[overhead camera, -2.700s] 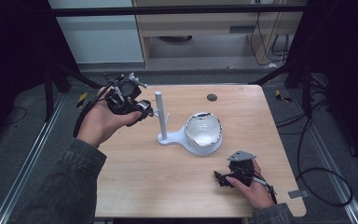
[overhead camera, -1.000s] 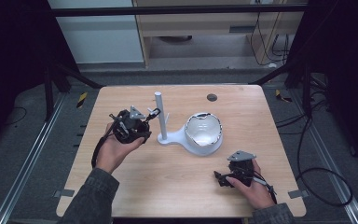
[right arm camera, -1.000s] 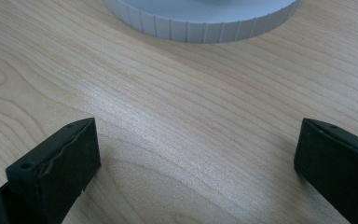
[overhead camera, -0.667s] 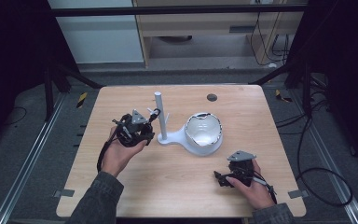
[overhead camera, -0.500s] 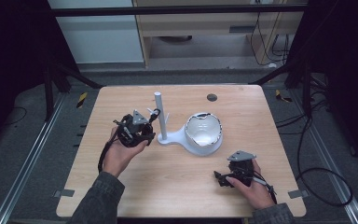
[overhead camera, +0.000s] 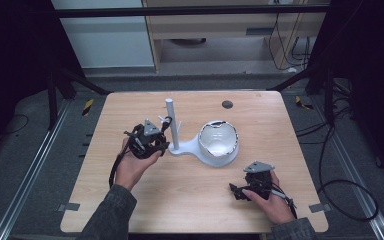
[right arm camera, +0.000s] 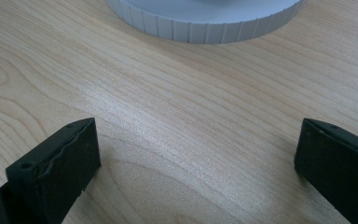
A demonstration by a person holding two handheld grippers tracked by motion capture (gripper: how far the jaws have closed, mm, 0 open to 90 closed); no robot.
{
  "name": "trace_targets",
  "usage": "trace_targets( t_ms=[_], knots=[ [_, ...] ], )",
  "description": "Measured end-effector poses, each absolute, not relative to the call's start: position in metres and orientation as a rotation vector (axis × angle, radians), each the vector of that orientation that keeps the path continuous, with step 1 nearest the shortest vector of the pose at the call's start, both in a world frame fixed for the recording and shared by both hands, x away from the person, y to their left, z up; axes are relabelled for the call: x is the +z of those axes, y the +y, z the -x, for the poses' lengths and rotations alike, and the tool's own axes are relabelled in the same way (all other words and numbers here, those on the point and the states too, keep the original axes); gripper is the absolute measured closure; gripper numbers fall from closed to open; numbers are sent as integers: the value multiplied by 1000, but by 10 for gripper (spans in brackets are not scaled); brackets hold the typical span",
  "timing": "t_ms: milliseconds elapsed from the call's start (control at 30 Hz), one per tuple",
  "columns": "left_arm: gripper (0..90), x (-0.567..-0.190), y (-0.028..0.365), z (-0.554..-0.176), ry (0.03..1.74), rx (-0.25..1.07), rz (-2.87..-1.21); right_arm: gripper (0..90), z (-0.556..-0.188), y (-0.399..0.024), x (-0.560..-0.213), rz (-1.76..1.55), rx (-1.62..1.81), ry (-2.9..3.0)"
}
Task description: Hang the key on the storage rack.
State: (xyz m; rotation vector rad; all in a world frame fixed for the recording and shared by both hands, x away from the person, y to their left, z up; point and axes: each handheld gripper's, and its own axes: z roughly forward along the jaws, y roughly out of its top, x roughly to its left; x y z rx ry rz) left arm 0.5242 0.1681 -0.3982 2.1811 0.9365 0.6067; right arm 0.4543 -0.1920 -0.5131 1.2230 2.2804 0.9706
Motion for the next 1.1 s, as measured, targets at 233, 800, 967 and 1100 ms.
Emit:
trace_targets(
  t_ms=[233,800,967,1100],
  knots=[
    [486,-400,168,-525,944,604,-2163,6,-454,-192,-513,-1224,968,2280],
    [485,-406,162,-528,945,580,-2137,6,-454,-192,-513,-1222,966,2280],
    [484,-407,162,-529,942,581,-2134,6,-454,-192,-513,-1221,966,2281],
    [482,-408,161,-527,937,588,-2134,6,-454,-192,-513,-1221,965,2280]
  ],
)
